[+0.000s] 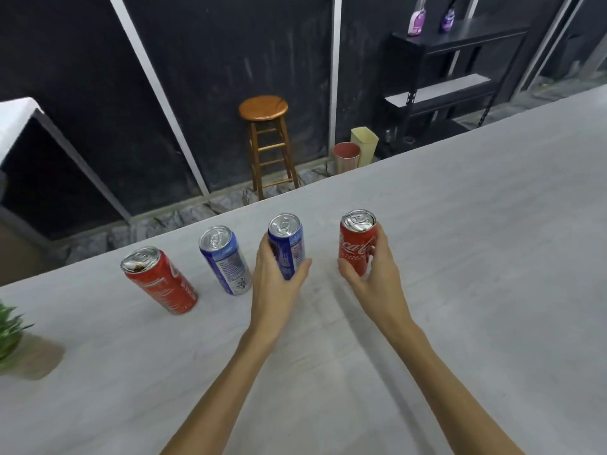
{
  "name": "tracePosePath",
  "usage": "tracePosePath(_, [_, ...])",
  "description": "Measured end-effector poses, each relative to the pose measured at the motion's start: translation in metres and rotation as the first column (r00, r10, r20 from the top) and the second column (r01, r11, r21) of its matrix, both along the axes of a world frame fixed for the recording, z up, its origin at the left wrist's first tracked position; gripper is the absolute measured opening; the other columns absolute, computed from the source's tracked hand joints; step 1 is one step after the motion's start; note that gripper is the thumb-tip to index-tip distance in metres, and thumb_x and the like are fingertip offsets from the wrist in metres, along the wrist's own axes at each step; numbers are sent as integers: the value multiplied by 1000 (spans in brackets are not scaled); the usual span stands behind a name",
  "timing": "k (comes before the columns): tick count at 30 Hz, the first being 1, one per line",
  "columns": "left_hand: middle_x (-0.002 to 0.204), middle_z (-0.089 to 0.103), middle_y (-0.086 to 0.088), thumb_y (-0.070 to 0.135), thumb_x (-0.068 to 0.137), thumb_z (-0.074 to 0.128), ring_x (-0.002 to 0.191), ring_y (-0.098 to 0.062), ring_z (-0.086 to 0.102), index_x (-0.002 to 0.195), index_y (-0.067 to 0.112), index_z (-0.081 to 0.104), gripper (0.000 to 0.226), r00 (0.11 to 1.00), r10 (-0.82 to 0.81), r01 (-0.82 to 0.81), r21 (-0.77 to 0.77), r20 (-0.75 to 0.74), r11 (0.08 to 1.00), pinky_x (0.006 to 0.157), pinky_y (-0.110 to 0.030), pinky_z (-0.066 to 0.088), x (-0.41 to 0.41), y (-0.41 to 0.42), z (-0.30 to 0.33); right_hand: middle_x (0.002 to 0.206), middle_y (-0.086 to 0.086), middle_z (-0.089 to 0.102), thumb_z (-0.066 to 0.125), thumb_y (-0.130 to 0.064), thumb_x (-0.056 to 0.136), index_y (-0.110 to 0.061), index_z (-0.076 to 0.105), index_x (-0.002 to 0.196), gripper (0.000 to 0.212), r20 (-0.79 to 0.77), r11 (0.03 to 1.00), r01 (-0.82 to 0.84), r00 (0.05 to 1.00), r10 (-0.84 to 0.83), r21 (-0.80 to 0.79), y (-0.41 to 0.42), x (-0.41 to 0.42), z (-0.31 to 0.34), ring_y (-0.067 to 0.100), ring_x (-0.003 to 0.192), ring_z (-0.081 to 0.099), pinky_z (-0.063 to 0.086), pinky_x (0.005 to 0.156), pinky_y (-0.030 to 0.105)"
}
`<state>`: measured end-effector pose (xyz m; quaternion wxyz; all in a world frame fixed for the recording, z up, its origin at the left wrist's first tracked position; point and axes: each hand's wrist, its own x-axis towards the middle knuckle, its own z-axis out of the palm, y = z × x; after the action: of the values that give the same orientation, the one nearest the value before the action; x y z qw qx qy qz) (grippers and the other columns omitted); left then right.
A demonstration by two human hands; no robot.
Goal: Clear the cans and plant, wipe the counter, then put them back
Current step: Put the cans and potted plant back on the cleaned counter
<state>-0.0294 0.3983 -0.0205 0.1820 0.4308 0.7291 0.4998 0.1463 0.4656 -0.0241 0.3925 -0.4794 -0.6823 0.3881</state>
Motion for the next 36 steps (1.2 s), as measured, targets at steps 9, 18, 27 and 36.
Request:
tracePosePath(9, [115, 65, 11, 35, 85, 82, 101, 22, 54, 126, 20, 51, 54, 997, 3, -5, -26, -78, 1000, 76, 2, 41, -6, 2, 0, 140, -7, 59, 80, -30, 91, -34, 33, 151, 77, 12, 998, -47, 999, 47, 35, 4, 6, -2, 9, 119, 62, 56, 96, 26])
tracePosePath(18, [115, 67, 16, 39, 82, 84, 103, 7, 61, 120, 26, 53, 51, 996, -45, 45, 10, -76, 999, 79, -4, 44, -10, -55, 9, 123, -39, 60, 84, -31, 88, -43, 38, 145, 74, -43, 993, -114, 992, 115, 8, -43, -6, 6, -10, 112, 62, 54, 84, 10])
tracePosePath(27, [120, 66, 16, 35, 81, 86, 104, 7, 62, 130, 26, 53, 60, 999, 25, -24, 36, -21, 999, 80, -2, 45, -64, -164, 11, 123, -42, 57, 82, -29, 87, -43, 38, 144, 74, -40, 974, -225, 973, 226, 26, -127, -66, 13, -13, 113, 61, 52, 85, 7])
tracePosePath(36, [118, 69, 7, 35, 79, 87, 103, -9, 65, 125, 19, 56, 57, 991, 124, -124, 13, -54, 992, 77, -3, 45, -164, -288, 10, 128, -35, 55, 83, -26, 88, -38, 36, 149, 78, -27, 943, -333, 943, 333, 0, -237, -168, 15, -19, 116, 56, 48, 89, 3])
